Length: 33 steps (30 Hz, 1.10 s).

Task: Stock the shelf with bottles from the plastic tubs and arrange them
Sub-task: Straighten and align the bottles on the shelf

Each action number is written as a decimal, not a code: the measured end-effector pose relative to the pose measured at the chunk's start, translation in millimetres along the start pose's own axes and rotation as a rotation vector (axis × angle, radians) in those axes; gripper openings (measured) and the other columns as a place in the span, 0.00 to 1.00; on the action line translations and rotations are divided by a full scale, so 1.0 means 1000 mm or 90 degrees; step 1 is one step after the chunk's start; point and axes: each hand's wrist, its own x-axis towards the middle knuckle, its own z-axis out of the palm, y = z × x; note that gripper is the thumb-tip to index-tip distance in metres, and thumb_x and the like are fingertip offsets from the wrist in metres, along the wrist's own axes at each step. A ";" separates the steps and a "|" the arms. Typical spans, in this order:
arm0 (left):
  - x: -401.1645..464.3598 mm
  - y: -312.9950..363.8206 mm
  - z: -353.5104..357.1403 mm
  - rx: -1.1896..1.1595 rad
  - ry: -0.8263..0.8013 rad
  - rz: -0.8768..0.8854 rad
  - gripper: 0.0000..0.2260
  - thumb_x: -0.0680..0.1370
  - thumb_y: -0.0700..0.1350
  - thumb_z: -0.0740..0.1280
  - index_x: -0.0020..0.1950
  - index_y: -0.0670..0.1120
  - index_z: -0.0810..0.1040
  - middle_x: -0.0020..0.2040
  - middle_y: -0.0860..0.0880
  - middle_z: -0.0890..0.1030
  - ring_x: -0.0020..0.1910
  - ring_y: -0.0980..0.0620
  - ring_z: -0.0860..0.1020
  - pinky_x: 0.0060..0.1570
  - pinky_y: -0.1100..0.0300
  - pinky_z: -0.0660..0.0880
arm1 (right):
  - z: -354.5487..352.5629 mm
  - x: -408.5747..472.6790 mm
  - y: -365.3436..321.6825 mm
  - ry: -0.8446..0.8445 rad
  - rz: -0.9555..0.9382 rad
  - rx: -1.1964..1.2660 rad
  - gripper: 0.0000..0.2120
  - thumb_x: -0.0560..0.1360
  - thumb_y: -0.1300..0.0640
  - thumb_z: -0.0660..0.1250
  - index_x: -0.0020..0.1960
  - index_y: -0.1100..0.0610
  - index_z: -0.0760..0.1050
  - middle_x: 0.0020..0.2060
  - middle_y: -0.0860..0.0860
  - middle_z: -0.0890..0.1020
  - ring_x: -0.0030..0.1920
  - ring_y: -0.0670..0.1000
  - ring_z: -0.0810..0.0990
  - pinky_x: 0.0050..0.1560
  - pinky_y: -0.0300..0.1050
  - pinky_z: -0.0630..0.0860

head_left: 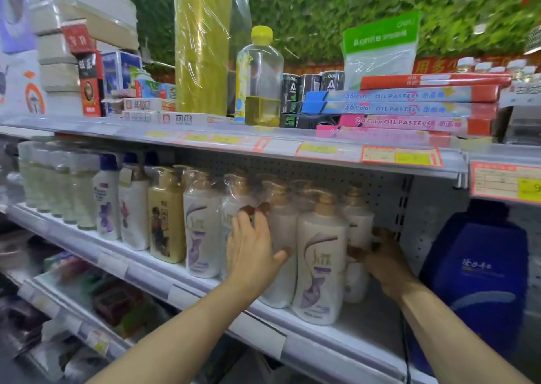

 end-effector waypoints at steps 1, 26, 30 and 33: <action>0.001 -0.001 0.000 -0.004 -0.001 0.004 0.36 0.75 0.59 0.67 0.73 0.44 0.53 0.69 0.42 0.57 0.69 0.44 0.58 0.68 0.54 0.62 | 0.000 0.001 0.001 0.000 -0.003 -0.006 0.27 0.67 0.62 0.76 0.59 0.52 0.65 0.54 0.52 0.74 0.53 0.52 0.75 0.54 0.49 0.73; 0.015 -0.099 -0.018 -0.008 0.033 -0.127 0.38 0.71 0.58 0.72 0.71 0.47 0.55 0.67 0.44 0.60 0.62 0.47 0.68 0.59 0.54 0.70 | 0.008 0.007 0.012 0.012 0.049 -0.005 0.32 0.62 0.52 0.79 0.63 0.48 0.72 0.58 0.54 0.79 0.54 0.58 0.79 0.55 0.64 0.77; 0.020 -0.101 -0.013 -0.030 0.026 -0.143 0.38 0.71 0.55 0.73 0.71 0.47 0.53 0.68 0.42 0.61 0.61 0.44 0.70 0.56 0.52 0.71 | 0.008 0.005 0.009 0.014 0.042 0.001 0.27 0.67 0.58 0.76 0.63 0.52 0.71 0.59 0.56 0.78 0.56 0.59 0.78 0.56 0.64 0.76; 0.024 -0.102 -0.010 -0.023 0.036 -0.152 0.37 0.71 0.55 0.73 0.69 0.47 0.53 0.66 0.42 0.62 0.60 0.44 0.70 0.55 0.52 0.72 | 0.008 0.005 0.009 0.007 0.035 0.001 0.24 0.69 0.60 0.74 0.62 0.51 0.70 0.60 0.55 0.77 0.56 0.59 0.77 0.58 0.64 0.75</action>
